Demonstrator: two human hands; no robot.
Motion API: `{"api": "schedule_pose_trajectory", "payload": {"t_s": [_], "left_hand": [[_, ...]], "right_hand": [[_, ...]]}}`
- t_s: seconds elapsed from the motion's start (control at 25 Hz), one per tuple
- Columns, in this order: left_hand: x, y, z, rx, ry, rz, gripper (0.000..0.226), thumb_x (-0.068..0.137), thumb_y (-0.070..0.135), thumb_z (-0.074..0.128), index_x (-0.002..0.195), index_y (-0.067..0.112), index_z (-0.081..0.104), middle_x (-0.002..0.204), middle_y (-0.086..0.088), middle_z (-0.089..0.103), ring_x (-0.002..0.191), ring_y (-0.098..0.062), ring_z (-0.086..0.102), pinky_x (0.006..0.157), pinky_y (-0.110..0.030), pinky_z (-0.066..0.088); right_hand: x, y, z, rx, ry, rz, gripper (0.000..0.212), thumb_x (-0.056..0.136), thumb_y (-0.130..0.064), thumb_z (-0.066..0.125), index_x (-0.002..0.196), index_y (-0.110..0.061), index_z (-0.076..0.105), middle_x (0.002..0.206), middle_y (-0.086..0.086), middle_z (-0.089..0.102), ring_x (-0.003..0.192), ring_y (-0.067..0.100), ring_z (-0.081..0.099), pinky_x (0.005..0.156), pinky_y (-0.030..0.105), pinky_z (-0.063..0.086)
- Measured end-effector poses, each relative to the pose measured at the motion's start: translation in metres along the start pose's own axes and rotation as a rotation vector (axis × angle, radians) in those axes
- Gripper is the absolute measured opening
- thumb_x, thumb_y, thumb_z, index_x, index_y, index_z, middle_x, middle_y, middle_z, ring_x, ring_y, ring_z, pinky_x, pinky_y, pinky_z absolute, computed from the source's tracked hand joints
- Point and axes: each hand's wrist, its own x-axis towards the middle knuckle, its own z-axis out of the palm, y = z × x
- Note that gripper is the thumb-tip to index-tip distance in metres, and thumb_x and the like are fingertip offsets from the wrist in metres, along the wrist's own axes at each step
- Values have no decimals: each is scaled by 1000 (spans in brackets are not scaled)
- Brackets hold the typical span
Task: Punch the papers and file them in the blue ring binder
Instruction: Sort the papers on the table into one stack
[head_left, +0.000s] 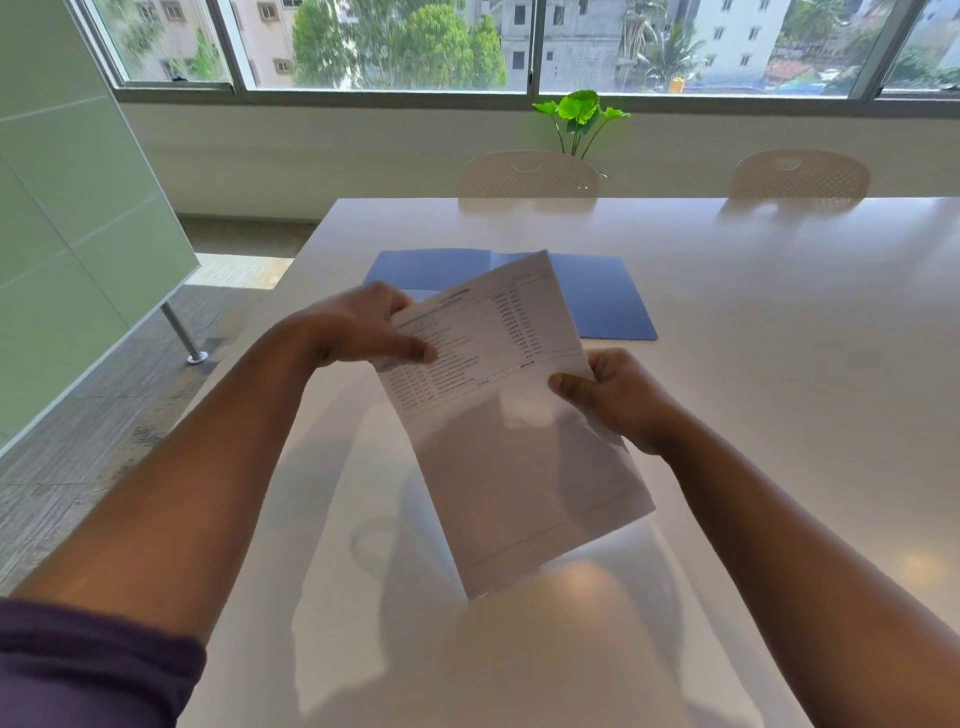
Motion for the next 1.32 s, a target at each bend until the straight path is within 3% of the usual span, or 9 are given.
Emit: {"api": "schedule_pose_trajectory", "payload": {"t_s": [0.12, 0.2, 0.28, 0.44, 0.6, 0.72, 0.88, 1.12, 1.32], "left_hand": [[-4, -17, 12, -553, 217, 21, 39, 74, 28, 88, 102, 8, 68, 90, -3, 74, 75, -14, 69, 67, -27, 58], [-8, -26, 40, -858, 194, -27, 47, 74, 30, 84, 111, 12, 62, 101, -8, 75, 80, -19, 69, 71, -30, 61], [-13, -27, 76, -975, 115, -94, 44, 85, 28, 76, 121, 10, 59, 113, -13, 76, 88, -23, 72, 74, -35, 63], [-23, -26, 124, -1100, 104, -187, 22, 102, 20, 58, 123, 13, 61, 113, -10, 76, 93, -25, 75, 78, -44, 63], [-24, -27, 134, -1070, 197, -206, 21, 104, 11, 54, 120, 18, 66, 103, -2, 78, 90, -21, 76, 75, -39, 63], [-22, -29, 135, -953, 274, -200, 24, 104, 9, 53, 121, 18, 67, 110, -3, 77, 96, -23, 74, 82, -41, 62], [-20, -34, 137, -869, 316, -165, 24, 104, 8, 52, 118, 18, 68, 109, -1, 78, 97, -24, 75, 82, -40, 61], [-22, -36, 136, -852, 240, -250, 22, 106, 14, 49, 117, 24, 65, 113, -2, 74, 97, -25, 72, 69, -36, 59], [-23, -39, 135, -902, 182, -343, 21, 107, 15, 49, 112, 25, 67, 109, -3, 75, 94, -26, 72, 68, -40, 59]], "right_hand": [[-2, 8, -5, 173, 55, 11, 12, 96, -16, 67, 101, -17, 78, 98, 5, 79, 82, 24, 72, 74, 41, 61], [0, 17, -8, 302, 83, 32, 13, 96, -15, 66, 104, -14, 77, 108, 11, 77, 98, 32, 73, 90, 53, 58], [1, 22, -8, 388, 102, 56, 16, 96, -12, 65, 108, -10, 75, 114, 13, 76, 108, 37, 70, 100, 56, 53], [4, 29, -2, 393, 137, 101, 17, 96, -14, 66, 110, -10, 75, 113, 12, 76, 107, 37, 71, 99, 57, 53], [3, 33, 3, 374, 125, 137, 23, 95, -19, 69, 115, -9, 73, 112, 11, 76, 103, 37, 72, 95, 57, 56], [-1, 36, 6, 448, 56, 164, 37, 86, -19, 75, 120, -8, 69, 115, 13, 75, 105, 37, 71, 93, 56, 57], [-6, 42, 15, 462, 25, 168, 23, 94, -16, 67, 117, -11, 69, 111, 13, 75, 97, 33, 72, 88, 52, 59], [-9, 57, 35, 416, 123, 149, 15, 100, -18, 61, 105, -11, 74, 94, 13, 76, 84, 34, 69, 75, 44, 59], [-15, 58, 41, 457, 97, 142, 16, 100, -15, 60, 100, -8, 74, 97, 18, 73, 85, 36, 68, 84, 56, 57]]}}
